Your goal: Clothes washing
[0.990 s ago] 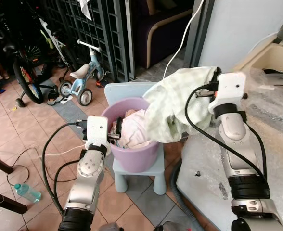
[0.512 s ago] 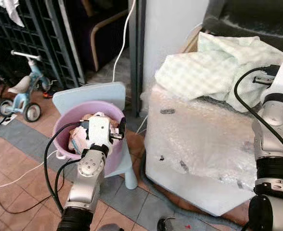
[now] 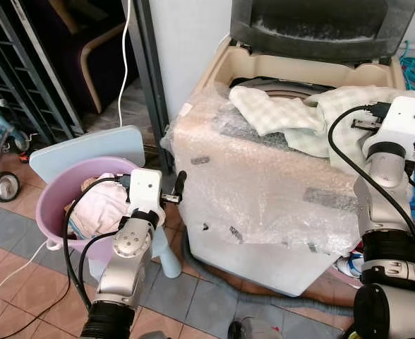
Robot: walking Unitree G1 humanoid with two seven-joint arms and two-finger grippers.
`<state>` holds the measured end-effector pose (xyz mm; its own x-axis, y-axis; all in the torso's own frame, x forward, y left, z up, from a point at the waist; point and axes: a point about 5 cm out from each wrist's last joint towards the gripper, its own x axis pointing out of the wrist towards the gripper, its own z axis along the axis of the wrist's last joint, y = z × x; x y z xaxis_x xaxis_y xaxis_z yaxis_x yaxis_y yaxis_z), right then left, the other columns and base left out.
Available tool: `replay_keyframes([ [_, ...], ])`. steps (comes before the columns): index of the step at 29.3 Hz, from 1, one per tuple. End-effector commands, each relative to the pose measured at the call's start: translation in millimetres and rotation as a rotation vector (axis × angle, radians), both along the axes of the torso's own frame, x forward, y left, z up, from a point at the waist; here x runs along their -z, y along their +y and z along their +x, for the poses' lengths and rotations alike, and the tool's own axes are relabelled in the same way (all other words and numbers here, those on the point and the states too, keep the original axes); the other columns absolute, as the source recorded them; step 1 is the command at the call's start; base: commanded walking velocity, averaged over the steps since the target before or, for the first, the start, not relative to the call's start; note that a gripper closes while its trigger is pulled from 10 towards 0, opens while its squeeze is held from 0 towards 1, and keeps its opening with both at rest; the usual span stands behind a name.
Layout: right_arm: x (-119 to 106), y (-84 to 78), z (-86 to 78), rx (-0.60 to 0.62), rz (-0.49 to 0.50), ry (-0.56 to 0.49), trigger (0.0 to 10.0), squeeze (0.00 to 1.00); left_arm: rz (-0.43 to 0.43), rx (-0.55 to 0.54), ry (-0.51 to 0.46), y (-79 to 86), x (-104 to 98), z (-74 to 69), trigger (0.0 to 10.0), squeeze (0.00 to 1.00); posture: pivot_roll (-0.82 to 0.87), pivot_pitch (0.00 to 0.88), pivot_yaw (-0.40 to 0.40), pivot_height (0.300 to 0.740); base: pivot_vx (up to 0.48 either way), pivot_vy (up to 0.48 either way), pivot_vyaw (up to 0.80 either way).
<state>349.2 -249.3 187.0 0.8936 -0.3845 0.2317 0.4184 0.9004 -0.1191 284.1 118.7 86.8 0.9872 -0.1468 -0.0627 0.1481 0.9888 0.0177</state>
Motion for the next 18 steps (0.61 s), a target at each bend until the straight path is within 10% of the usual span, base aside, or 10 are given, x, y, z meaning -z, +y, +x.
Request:
replay_keyframes([
  [1,-8,9.8,4.1,-0.061,-0.008,-0.033,10.0,0.0,-0.003,0.001,-0.007,2.2,-2,0.2,10.0,0.0,-0.01,0.0,0.046,0.74,0.292,0.0,0.0],
  [18,-26,53.4,15.0,-0.288,-0.038,-0.101,10.0,0.0,0.02,-0.052,0.003,14.6,0,-10.4,10.0,0.0,0.01,0.0,0.03,0.74,0.313,0.0,0.0],
])
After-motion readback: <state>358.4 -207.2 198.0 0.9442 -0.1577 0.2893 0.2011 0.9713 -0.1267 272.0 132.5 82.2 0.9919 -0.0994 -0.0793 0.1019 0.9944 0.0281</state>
